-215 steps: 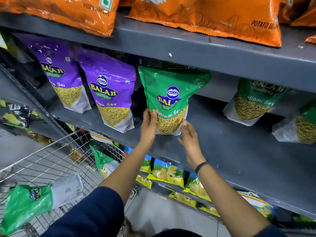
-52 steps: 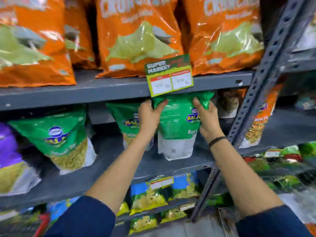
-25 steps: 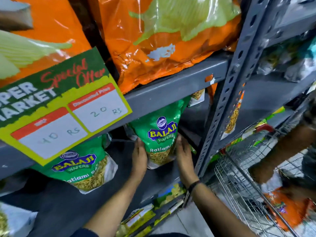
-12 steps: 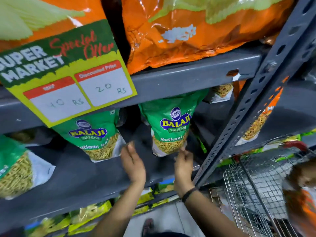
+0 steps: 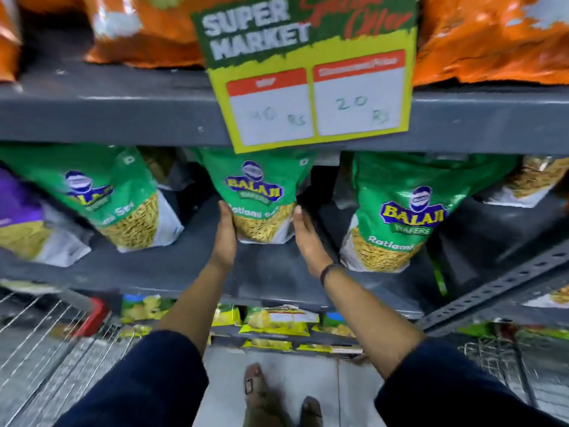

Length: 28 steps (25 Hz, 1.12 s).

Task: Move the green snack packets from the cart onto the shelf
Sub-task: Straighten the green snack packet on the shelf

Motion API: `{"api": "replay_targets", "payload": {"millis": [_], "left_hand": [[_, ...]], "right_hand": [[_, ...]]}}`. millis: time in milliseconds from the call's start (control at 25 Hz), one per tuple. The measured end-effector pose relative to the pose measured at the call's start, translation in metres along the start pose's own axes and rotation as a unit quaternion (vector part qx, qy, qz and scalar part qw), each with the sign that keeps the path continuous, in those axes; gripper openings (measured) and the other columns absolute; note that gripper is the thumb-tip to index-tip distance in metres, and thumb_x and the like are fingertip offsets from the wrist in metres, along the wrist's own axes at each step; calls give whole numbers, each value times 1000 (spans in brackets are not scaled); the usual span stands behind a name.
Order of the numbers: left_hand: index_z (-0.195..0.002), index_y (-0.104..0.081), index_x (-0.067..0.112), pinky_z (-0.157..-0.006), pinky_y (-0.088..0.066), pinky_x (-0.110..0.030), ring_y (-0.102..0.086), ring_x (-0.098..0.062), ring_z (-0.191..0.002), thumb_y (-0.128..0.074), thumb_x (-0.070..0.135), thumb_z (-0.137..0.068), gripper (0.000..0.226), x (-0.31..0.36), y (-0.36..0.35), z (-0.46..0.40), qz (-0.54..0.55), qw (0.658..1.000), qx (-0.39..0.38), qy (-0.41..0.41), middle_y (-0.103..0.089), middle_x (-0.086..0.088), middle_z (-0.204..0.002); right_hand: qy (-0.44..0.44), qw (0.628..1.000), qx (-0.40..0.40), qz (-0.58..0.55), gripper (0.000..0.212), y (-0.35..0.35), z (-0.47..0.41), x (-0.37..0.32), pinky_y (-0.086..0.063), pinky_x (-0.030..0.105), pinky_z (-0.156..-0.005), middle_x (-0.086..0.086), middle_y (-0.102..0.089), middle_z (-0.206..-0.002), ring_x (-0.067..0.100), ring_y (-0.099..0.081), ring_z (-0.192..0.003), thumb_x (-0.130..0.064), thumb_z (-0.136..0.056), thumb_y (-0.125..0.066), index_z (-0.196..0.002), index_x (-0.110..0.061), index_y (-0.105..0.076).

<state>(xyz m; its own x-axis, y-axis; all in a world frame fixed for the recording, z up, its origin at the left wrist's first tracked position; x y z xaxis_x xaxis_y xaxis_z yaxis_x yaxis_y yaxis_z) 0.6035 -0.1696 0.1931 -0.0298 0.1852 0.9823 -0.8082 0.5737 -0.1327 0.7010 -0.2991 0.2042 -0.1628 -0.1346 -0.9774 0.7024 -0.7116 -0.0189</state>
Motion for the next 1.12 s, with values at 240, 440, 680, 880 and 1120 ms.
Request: {"api": "replay_targets", "payload": {"millis": [240,440,680,880,1120], "left_hand": [[-120,-48,40,-101,-35,-32,-45,-12,-122,-15,56,-92,46,-19,24,37,-83,992,77,55,-51,4,-131],[-113,-52,38,-102,-37,-30,-48,-8,-117,-25,41,-96,32,-14,33,54,-62,995,82,-9,-53,6,-128],[-115,-43,-5,-82,-36,-25,-44,-24,-92,-35,11,-96,26,-11,146,69,-40,927,360,-97,-47,-6,-95],[-122,-43,-8,-96,-34,-25,-47,-26,-117,-35,16,-97,36,17,232,8,-47,956,275,-91,-48,-28,-129],[-131,-44,16,-115,-30,-41,-44,-20,-129,-24,47,-95,52,30,254,-39,6,999,28,26,-44,-10,-143]], "right_hand": [[33,996,53,-69,36,-35,38,33,-34,30,-107,8,-52,-135,17,-45,-126,-34,-97,-30,-124,-18,-47],[49,971,228,-46,36,-48,45,30,-36,40,-108,10,-52,-125,20,-48,-116,-26,-98,-32,-119,-2,-48],[90,974,206,9,31,-158,100,59,-44,35,-72,3,-58,-74,18,-54,-71,-34,-95,-34,-72,-25,-53],[63,989,129,-22,33,-246,20,16,-35,29,-102,11,-57,-124,14,-49,-115,-29,-98,-34,-117,-11,-54],[-12,997,65,34,51,-267,-20,8,-21,20,-101,9,-36,-149,16,-31,-136,-41,-97,-24,-138,-13,-35]]}}
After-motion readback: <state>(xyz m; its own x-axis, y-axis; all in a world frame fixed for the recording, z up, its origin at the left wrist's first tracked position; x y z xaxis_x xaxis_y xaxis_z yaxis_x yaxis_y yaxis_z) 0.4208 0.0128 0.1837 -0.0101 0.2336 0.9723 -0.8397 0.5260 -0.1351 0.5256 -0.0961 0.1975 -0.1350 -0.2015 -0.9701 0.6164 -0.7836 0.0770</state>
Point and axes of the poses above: each hand's wrist, its own z-axis away from the middle knuckle, its own y-axis out of the back of the hand, x = y × z, the point moved 2 cm from there along -z, towards the middle knuckle
